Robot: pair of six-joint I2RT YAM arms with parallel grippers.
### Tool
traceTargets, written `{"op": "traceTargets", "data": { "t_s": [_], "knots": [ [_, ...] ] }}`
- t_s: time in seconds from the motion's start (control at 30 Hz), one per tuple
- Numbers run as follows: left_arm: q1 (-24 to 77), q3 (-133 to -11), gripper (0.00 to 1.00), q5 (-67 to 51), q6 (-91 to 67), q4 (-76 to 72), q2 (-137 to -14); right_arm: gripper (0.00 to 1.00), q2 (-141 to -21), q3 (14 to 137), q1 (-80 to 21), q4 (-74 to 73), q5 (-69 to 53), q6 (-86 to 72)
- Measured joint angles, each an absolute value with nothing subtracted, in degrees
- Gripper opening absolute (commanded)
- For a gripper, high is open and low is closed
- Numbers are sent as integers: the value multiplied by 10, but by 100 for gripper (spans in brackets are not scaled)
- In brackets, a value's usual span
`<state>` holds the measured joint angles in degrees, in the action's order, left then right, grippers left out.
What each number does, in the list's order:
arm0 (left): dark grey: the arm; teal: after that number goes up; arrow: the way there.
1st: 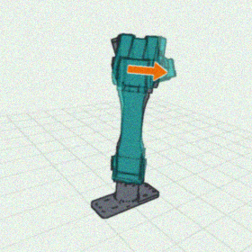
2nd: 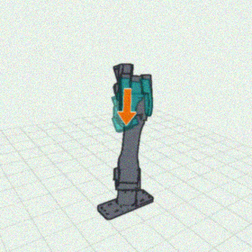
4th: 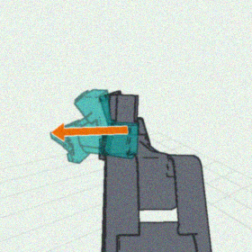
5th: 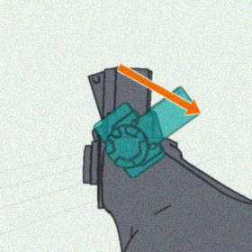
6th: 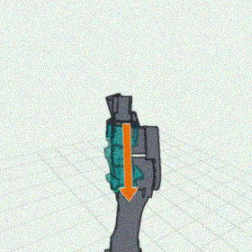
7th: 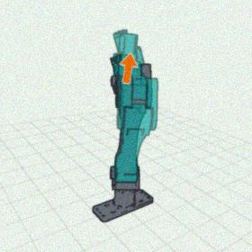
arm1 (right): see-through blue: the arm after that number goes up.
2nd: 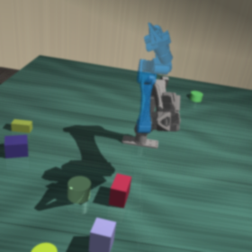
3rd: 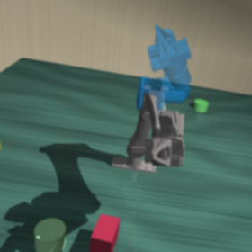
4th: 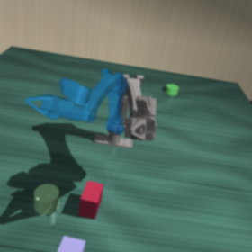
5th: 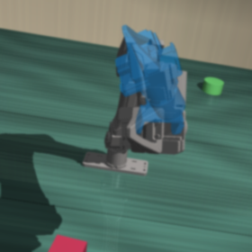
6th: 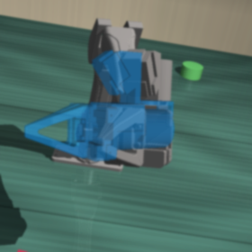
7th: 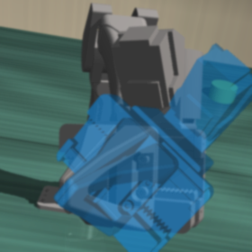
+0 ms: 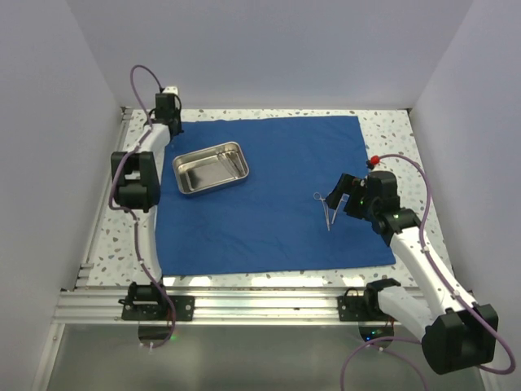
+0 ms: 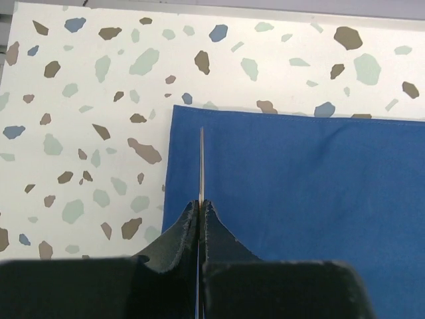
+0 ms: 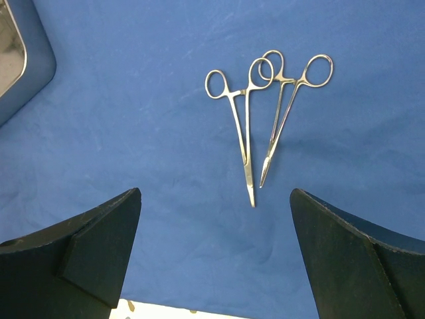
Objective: Open and lay out the surgical kit
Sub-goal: Pick up the medical item from the surgical kit, then place the medical item in the surgical kit.
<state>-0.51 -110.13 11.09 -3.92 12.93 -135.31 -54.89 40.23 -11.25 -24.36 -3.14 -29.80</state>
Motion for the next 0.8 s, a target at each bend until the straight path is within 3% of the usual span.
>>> {"op": "traceTargets", "data": {
  "t_s": [0.27, 0.5, 0.8],
  "knots": [
    [2, -1053, 0, 105, -56, 107, -1311, 99, -551, 402, -112, -243, -25, -298],
    [13, -1023, 0, 30, -100, 104, -1187, 99, -551, 401, -112, -242, -25, -298],
    [57, -890, 0, -190, -260, -62, -1009, 99, -557, 401, -112, -236, -24, -300]
  ]
}}
